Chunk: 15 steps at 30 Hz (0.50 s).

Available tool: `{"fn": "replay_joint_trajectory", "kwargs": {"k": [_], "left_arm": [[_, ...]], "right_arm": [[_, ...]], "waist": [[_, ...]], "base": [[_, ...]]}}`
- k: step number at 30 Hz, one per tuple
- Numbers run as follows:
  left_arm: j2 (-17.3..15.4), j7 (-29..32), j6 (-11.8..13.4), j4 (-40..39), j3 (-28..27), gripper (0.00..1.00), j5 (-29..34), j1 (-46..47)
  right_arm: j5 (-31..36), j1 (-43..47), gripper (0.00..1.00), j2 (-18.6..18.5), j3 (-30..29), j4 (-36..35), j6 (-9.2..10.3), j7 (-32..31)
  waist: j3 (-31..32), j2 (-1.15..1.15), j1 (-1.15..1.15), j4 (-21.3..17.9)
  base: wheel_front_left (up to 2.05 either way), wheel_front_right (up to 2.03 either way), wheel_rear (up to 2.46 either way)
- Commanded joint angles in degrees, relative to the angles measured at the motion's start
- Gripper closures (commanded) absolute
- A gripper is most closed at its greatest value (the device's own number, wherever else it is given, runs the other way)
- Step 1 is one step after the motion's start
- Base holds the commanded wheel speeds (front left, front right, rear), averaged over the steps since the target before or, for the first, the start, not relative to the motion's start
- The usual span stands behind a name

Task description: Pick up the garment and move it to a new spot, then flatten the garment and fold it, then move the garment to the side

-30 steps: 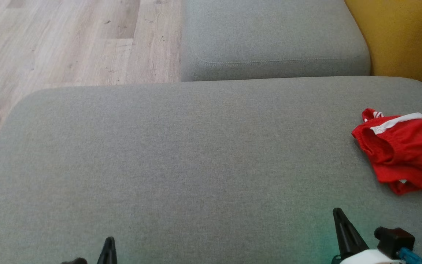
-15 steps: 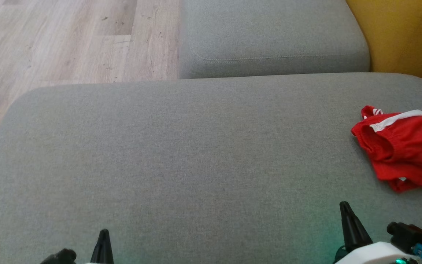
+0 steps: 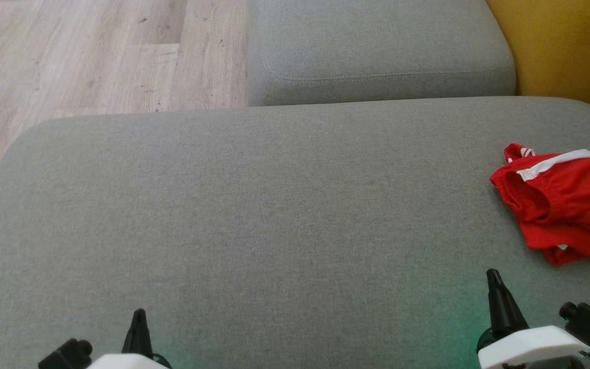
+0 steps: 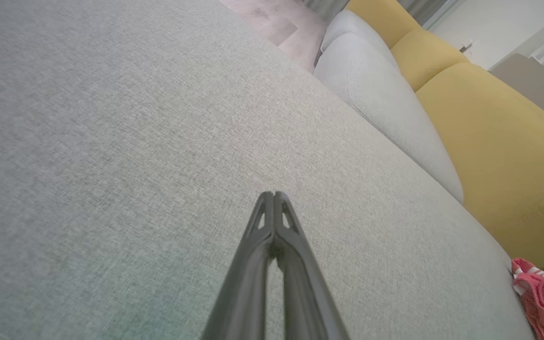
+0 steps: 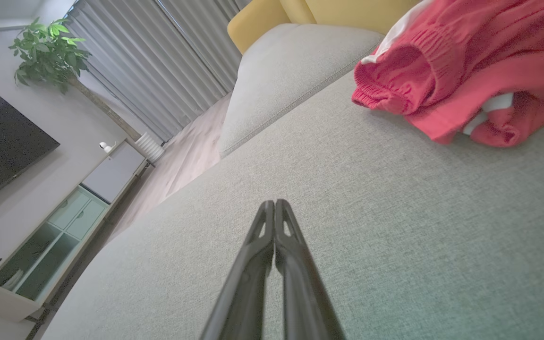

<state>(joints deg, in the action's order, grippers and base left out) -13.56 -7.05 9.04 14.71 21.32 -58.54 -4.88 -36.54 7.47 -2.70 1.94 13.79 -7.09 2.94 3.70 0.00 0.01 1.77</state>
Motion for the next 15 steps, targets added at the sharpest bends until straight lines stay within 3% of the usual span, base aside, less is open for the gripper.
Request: {"fn": "replay_joint_trajectory", "kwargs": {"k": [1,15], "left_arm": [[0.1,0.4,-0.5,-1.4,-2.4,1.0,-1.0,3.2],[1.8,2.5,-3.2,-1.3,-6.6,1.0,-6.7,4.5]], "right_arm": [[-1.8,-3.3,1.0,-1.1,0.1,-1.5,-0.15,-0.3],[-11.4,-5.1,1.0,-1.3,-0.9,-1.3,-0.19,-1.5]], "waist": [[-0.1,0.0,0.0,0.0],[-0.7,0.0,0.0,-0.3]], "base": [[0.0,0.0,0.0],[0.0,0.0,0.0]]}}
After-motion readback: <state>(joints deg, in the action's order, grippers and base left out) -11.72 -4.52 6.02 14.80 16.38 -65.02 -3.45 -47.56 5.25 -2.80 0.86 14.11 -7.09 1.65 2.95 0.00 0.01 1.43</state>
